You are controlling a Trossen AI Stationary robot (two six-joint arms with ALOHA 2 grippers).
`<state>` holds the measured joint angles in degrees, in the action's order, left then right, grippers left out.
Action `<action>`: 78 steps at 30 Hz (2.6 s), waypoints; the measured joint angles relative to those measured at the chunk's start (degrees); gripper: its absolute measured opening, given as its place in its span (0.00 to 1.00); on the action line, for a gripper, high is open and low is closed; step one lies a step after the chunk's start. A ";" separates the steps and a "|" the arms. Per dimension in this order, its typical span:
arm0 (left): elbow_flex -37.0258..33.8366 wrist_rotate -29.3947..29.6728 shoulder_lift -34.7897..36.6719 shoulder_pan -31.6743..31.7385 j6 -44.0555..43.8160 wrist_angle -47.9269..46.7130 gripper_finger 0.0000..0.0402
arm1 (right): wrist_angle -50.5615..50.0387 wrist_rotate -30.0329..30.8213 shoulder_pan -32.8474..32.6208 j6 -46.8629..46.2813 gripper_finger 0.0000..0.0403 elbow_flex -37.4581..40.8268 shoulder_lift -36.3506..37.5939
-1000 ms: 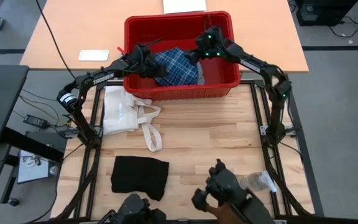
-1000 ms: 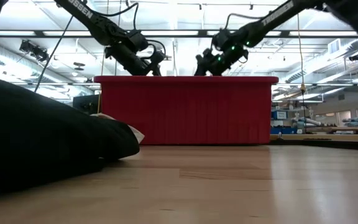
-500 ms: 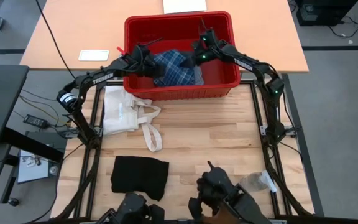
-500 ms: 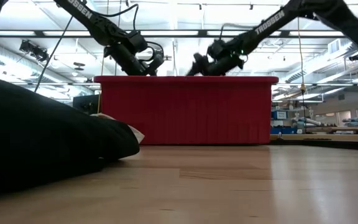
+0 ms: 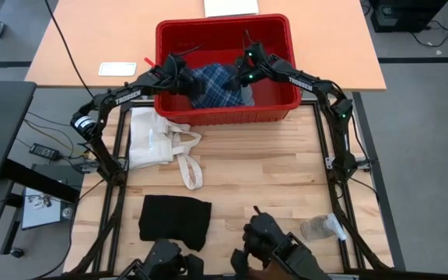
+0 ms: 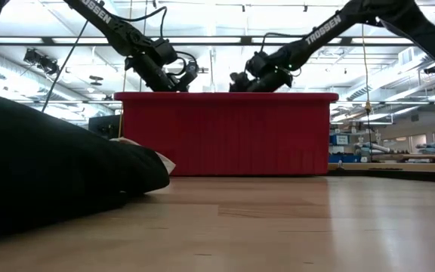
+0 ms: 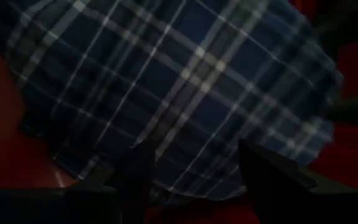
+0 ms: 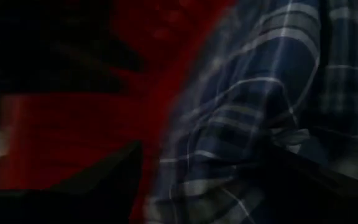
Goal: Fold laundry
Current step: Remove the blue polo shirt from the red bin
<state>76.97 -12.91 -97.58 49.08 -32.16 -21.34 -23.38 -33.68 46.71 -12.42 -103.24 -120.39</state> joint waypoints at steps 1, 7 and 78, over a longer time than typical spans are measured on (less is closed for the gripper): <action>0.00 -0.31 0.00 0.00 -0.01 0.00 0.58 | -0.89 1.78 0.31 0.20 0.77 0.00 -0.30; 0.00 -3.43 0.02 0.00 -1.05 0.18 0.58 | -2.14 3.94 1.18 1.34 0.76 0.04 -0.47; -22.01 -13.28 53.06 8.90 15.31 19.02 0.58 | -17.95 -9.42 -34.85 -4.36 0.07 -18.66 10.82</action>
<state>54.96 -26.19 -44.52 57.98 -16.85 -2.32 -41.33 -43.10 11.86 -16.78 -121.91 -109.58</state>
